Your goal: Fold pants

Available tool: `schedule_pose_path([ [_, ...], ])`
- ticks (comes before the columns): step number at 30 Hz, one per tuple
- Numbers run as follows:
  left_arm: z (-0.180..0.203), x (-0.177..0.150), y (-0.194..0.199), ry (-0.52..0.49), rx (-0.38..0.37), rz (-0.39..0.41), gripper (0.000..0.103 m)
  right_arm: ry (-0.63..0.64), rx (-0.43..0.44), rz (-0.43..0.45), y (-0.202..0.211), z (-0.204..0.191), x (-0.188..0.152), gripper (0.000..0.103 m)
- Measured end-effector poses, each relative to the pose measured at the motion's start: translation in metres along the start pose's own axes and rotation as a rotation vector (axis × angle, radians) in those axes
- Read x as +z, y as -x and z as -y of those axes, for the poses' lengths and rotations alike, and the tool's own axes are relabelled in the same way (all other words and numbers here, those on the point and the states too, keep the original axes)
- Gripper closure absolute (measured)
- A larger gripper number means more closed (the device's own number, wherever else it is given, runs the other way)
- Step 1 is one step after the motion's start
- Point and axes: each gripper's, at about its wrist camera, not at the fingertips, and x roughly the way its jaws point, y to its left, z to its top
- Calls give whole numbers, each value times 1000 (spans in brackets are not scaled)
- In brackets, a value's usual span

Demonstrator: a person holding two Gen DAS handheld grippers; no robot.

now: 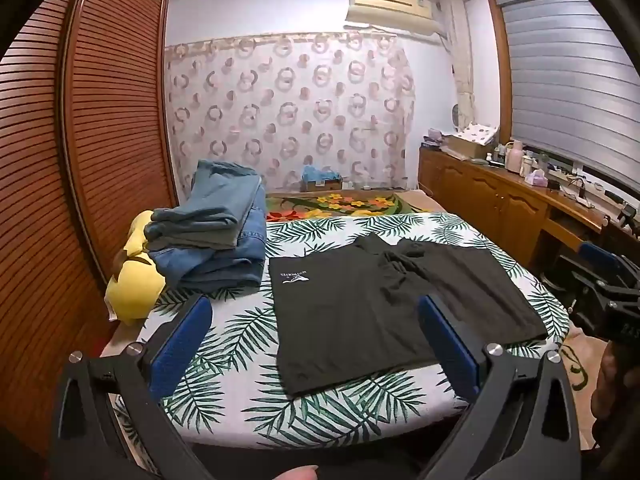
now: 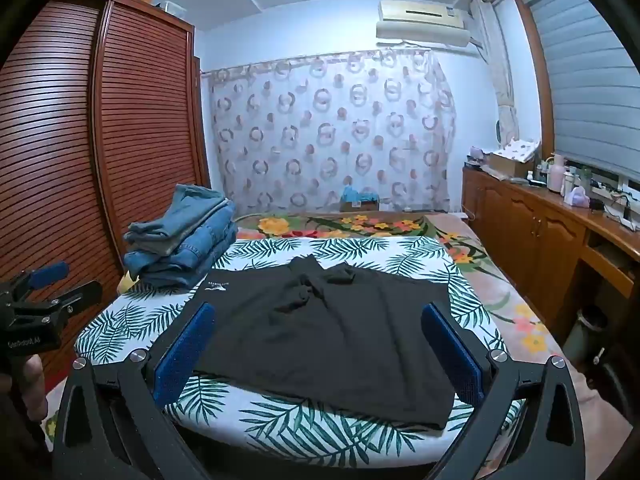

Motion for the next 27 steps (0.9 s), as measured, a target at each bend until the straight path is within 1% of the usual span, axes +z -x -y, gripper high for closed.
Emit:
schedule_pose_path([
  [11,0,2,3,8,-6,-5,0,7,1,-9,0,0,1,0],
  [14,9,6,8,10,-13,-9,0,9,1,-9,1,1,0,0],
  [20,15,8,11,9,-15,-9,0,11,-1,-9,-1,1,0,0],
  [27,13,7,11,14,-15,-4,0,11,0,-10,-2,1,-1,0],
])
